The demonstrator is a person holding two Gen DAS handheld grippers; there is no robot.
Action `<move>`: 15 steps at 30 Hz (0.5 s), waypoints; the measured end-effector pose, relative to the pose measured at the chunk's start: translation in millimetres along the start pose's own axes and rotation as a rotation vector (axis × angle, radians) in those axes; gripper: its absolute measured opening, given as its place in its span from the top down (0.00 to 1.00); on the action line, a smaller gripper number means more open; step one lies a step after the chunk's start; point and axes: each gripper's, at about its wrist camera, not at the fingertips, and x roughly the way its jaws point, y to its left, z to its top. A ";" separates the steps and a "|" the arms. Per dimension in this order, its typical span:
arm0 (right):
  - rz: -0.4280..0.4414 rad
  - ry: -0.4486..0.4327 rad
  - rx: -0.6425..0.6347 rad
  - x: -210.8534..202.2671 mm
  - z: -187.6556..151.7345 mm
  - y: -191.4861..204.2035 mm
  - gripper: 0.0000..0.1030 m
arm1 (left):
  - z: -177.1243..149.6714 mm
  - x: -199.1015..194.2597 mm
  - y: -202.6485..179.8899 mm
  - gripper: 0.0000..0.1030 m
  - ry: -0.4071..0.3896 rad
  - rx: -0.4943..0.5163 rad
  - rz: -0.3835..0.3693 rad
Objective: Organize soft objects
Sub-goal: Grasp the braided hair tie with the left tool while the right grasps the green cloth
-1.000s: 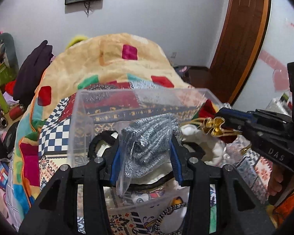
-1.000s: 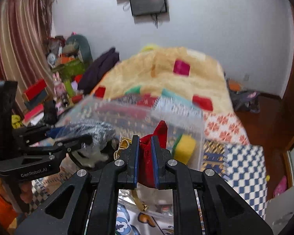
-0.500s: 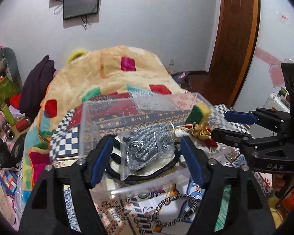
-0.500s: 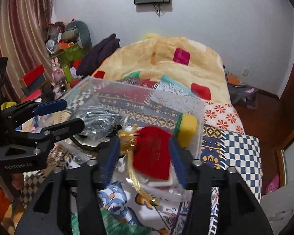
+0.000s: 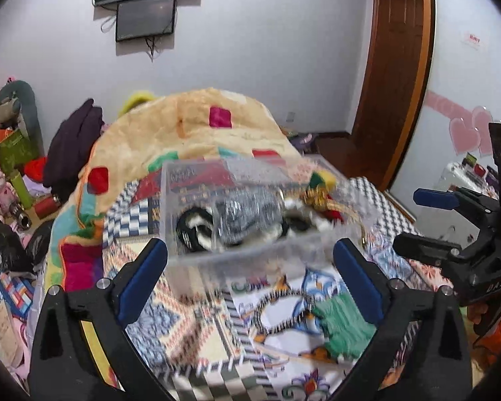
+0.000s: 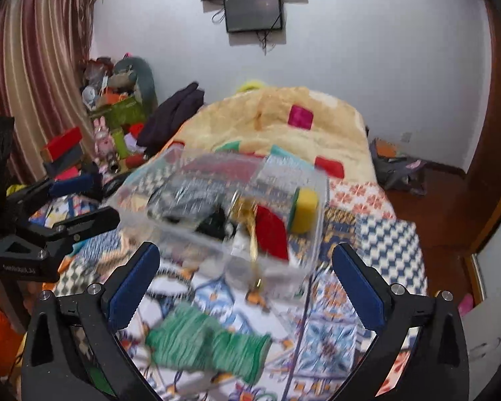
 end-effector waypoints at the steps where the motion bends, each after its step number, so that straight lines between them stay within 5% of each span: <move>1: 0.006 0.021 -0.002 5.0 -6.4 2.0 0.00 | -5.2 1.9 -0.4 0.02 0.016 0.000 -0.002; 15: 0.070 0.277 0.006 63.7 -55.4 13.1 0.06 | -65.7 44.8 8.5 0.02 0.217 -0.051 -0.019</move>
